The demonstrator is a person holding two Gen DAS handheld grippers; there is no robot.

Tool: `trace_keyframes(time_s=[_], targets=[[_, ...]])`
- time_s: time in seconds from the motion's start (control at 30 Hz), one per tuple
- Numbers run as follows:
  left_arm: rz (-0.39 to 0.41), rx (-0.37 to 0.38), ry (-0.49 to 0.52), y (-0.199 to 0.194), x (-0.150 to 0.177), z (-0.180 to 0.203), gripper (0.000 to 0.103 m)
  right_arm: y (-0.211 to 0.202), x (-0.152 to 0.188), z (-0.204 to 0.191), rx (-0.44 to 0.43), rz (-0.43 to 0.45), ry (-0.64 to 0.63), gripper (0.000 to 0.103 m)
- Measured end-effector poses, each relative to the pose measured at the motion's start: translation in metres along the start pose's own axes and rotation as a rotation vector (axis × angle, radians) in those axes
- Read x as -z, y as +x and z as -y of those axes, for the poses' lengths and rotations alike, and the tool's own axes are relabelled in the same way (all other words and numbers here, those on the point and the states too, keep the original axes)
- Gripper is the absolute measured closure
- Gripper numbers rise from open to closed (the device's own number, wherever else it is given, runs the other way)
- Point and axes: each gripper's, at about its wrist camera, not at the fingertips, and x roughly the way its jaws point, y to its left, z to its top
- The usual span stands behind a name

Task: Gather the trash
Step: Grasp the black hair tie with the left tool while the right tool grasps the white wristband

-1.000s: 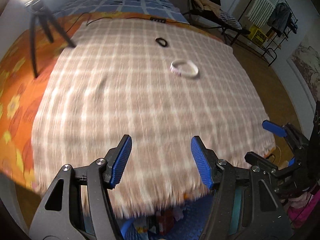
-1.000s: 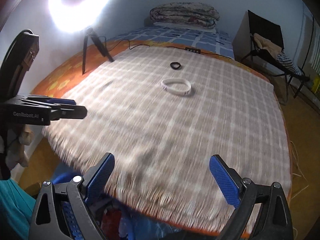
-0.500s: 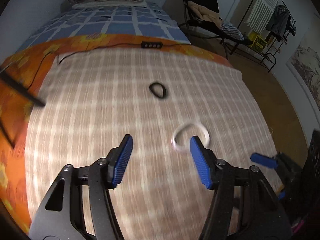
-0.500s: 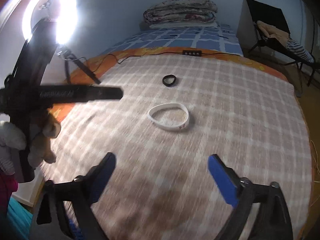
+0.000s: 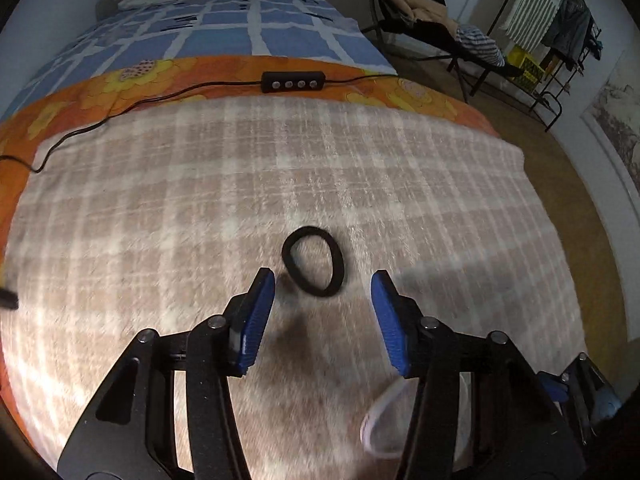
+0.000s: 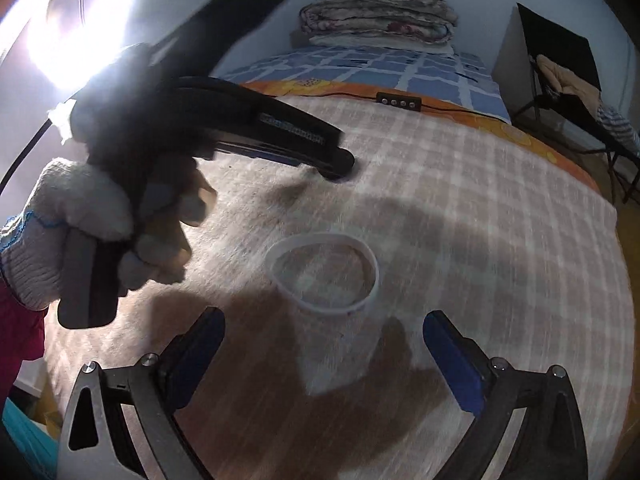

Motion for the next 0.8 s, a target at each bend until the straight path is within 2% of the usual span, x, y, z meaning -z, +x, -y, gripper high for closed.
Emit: trace_keyframes(time_s=[0.17, 0.23, 0.33, 0.4, 0.47, 0.57, 0.63, 0.8], targets=[[0.003, -0.034, 0.012, 0.011, -0.005, 0.003, 0.062, 0.008, -0.010, 0.000, -0.006, 0.001, -0.007, 0.003], [0.008, -0.051, 0.011, 0.012, -0.006, 0.002, 0.071, 0.010, -0.012, -0.003, -0.004, -0.001, -0.010, 0.003], [0.015, -0.062, 0.012, 0.012, -0.006, -0.002, 0.083, 0.013, -0.010, -0.005, -0.009, -0.012, -0.021, 0.011], [0.020, -0.052, 0.014, 0.013, -0.008, -0.004, 0.094, 0.019, -0.008, -0.008, 0.000, -0.039, -0.032, 0.020], [0.022, -0.057, 0.015, 0.011, -0.006, -0.005, 0.095, 0.024, -0.005, -0.009, 0.017, -0.062, -0.034, 0.023], [0.027, -0.060, 0.007, 0.010, -0.005, -0.006, 0.096, 0.023, -0.001, -0.012, 0.035, -0.052, -0.042, 0.025], [0.031, -0.061, 0.002, 0.009, -0.004, -0.006, 0.097, 0.021, -0.001, -0.012, 0.042, -0.047, -0.040, 0.032], [0.042, -0.069, -0.006, 0.004, -0.003, -0.009, 0.098, 0.017, -0.005, -0.009, 0.044, -0.033, -0.029, 0.066]])
